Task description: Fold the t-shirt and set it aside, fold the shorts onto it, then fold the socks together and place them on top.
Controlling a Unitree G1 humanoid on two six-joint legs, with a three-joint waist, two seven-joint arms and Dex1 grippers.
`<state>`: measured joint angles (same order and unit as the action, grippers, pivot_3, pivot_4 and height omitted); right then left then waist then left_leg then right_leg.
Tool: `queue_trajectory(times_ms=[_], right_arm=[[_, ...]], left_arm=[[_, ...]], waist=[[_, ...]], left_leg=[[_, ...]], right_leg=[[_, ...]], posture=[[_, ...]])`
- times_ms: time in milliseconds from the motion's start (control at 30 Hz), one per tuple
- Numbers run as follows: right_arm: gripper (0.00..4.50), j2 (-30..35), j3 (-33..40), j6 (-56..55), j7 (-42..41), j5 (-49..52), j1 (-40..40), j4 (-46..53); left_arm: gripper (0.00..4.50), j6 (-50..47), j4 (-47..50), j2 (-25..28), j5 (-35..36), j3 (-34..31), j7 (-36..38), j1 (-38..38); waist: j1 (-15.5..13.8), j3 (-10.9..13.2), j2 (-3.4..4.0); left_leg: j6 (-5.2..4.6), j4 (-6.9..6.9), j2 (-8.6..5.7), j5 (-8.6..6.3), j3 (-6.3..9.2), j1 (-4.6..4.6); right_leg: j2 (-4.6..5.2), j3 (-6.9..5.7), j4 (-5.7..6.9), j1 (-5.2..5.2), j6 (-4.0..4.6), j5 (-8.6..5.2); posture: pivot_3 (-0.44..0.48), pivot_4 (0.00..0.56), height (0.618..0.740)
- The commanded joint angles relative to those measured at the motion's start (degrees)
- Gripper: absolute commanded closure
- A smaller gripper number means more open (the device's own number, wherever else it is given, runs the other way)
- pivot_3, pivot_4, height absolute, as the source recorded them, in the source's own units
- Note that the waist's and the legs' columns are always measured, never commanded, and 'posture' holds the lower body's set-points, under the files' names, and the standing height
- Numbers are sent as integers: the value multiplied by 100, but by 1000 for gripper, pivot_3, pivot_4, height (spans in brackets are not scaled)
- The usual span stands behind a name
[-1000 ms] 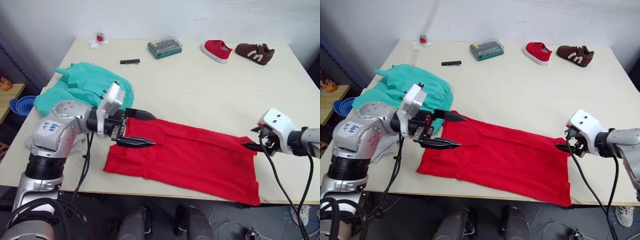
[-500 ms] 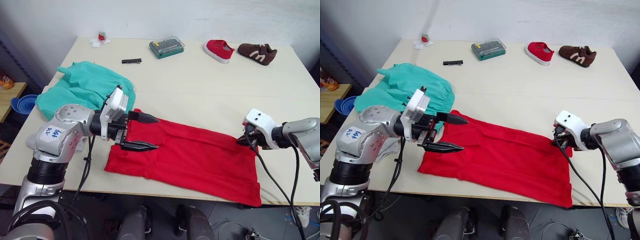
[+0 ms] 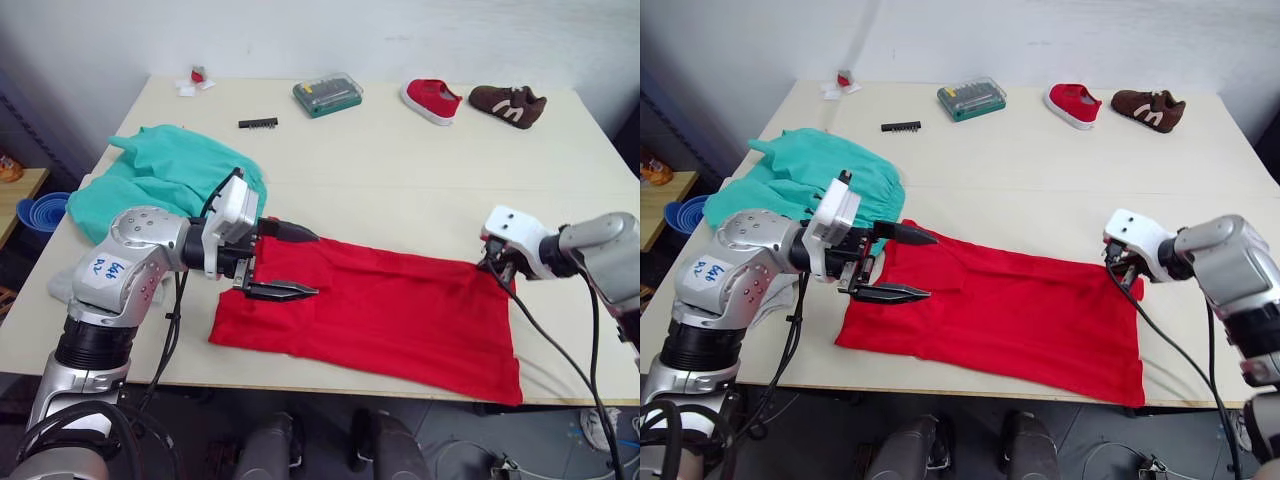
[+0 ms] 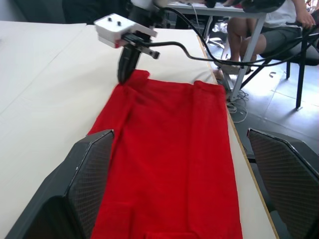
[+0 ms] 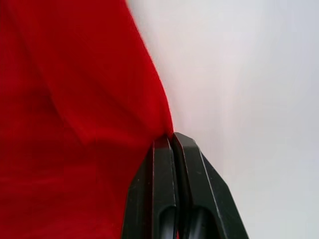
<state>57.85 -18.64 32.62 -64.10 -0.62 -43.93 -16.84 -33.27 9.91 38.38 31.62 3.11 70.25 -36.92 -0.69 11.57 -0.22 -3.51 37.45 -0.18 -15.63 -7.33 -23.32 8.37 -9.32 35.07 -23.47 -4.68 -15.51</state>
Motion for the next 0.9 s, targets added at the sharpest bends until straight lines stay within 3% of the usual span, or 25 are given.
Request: queue_trajectory(times_ms=[33, 267, 433, 600, 700, 867, 900], right_arm=[[4455, -350, -259, -930, -23, -553, -768, -1184], [4455, -1252, -485, -2676, 256, -1217, -2036, -3641], [4455, -1663, -359, -3557, 516, -1323, -2425, -4360], [4455, -1671, -403, -3829, 633, -1553, -2470, -4628], [3864, -1433, -497, -3961, 723, -1818, -2416, -4585], [2175, -1068, -29, -3702, 494, -1542, -2134, -3905], [2175, -974, 182, -3498, 404, -1364, -2007, -3545]], left_arm=[[0, 149, -84, -81, -44, -81, -165, -100], [0, 255, -257, -205, -66, -188, -452, -189], [0, 401, -461, -246, -186, -197, -661, -282], [0, 495, -717, -262, -281, -152, -658, -380], [0, 593, -952, -238, -378, -83, -537, -498], [0, 932, -1624, -314, -677, 127, -244, -892], [0, 1027, -1822, -348, -762, 187, -180, -1007]], waist=[[42, 0, 0], [142, 0, 0], [203, 1, 1], [229, 1, 1], [230, 2, 4], [225, 2, 4], [225, 2, 4]], left_leg=[[0, -2, 0, 1, 0, 1], [3, -8, 3, 15, -6, 0], [1, -7, 4, 17, -5, -1], [1, -3, 3, 20, -5, 1], [2, -3, 3, 21, -6, 2], [3, -3, 2, 21, -5, 1], [3, -3, 2, 21, -6, 1]], right_leg=[[-1, 0, 0, 0, 0, 0], [-11, 0, 14, -1, 0, 0], [-13, 0, 17, 1, 0, 0], [-11, 3, 30, 1, 0, 0], [-11, 5, 34, 0, 0, 0], [-11, 6, 33, -1, 1, -1], [-11, 6, 33, -1, 1, -1]], posture=[[0, 150, 740], [0, 150, 740], [0, 150, 740], [0, 150, 740], [0, 150, 740], [0, 150, 740], [0, 150, 740]])
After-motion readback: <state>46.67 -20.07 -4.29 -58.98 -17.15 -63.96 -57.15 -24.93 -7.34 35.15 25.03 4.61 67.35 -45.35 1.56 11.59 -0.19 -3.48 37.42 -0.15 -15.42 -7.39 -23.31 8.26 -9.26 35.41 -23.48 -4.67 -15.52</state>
